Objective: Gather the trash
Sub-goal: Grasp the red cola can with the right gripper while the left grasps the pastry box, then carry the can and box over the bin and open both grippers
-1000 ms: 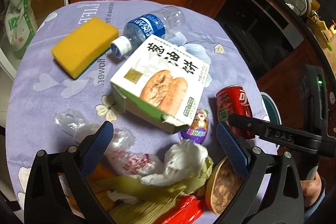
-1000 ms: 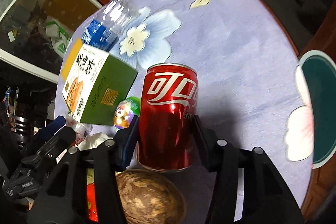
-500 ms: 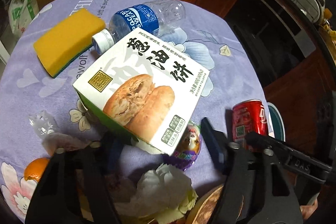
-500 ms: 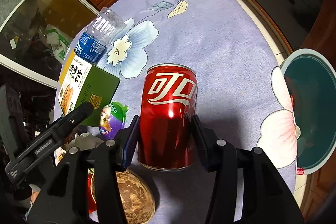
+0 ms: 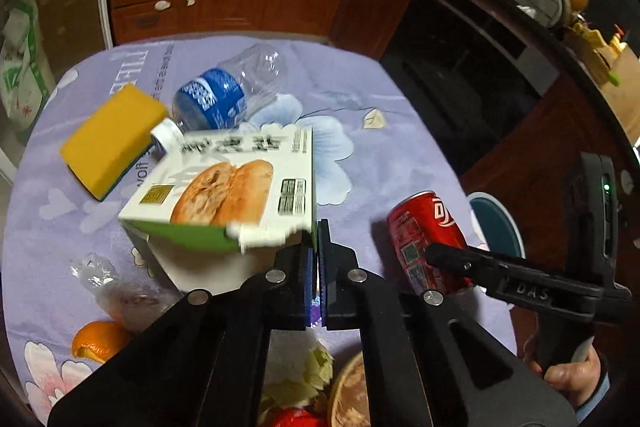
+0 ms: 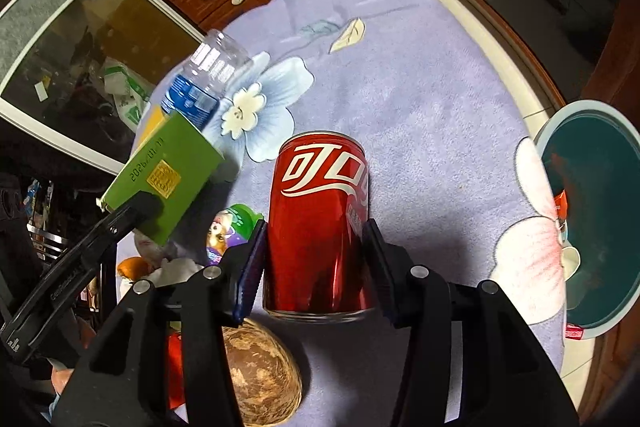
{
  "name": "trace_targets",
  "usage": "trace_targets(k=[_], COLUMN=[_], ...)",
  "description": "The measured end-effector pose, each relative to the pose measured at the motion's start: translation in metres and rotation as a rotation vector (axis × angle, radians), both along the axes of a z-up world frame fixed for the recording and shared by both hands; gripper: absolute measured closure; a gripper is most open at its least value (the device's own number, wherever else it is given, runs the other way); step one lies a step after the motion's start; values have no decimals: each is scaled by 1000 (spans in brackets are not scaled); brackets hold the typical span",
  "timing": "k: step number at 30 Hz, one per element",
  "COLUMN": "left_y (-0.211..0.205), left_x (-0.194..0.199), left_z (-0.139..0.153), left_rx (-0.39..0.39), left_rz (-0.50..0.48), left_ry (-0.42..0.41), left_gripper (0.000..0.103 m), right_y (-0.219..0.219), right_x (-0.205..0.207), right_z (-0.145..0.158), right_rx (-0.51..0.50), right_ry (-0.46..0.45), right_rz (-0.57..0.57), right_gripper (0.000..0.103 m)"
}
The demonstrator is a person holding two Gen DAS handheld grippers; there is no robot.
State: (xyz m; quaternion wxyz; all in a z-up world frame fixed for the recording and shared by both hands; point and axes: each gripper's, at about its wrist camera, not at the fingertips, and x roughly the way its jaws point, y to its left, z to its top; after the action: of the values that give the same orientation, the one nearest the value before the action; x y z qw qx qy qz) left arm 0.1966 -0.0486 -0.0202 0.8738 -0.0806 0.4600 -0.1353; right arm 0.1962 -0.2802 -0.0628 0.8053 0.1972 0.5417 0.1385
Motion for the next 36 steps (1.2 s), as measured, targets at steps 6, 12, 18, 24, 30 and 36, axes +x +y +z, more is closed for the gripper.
trace_targets(k=[6,12,18,24,30,36], left_y=[-10,-21,-34,-69,-123,-204], left_x=[-15,-32,-44,-54,-62,-70], left_z=[19,35,57,79,84,70], left_rx=[22,47,42,53,56,70], left_rz=[-26,-61,-77,-161,-288,-444], left_ry=[-34,-65,-103,-133,-123,-85], left_gripper=[100,100,100,100,100,100], right_y=[-12,-27,-41,-69,-121,-192], right_x=[-13,-31,-45,-59,-77,-102], right_z=[15,28,42,57,66,58], right_rx=[27,49,63,90,98,100], right_ry=[-27,-57,-90,-138,-177,-179], right_rz=[-24,-48,-68,-120,-213,-351], right_gripper=[57,57,57,57,57,57])
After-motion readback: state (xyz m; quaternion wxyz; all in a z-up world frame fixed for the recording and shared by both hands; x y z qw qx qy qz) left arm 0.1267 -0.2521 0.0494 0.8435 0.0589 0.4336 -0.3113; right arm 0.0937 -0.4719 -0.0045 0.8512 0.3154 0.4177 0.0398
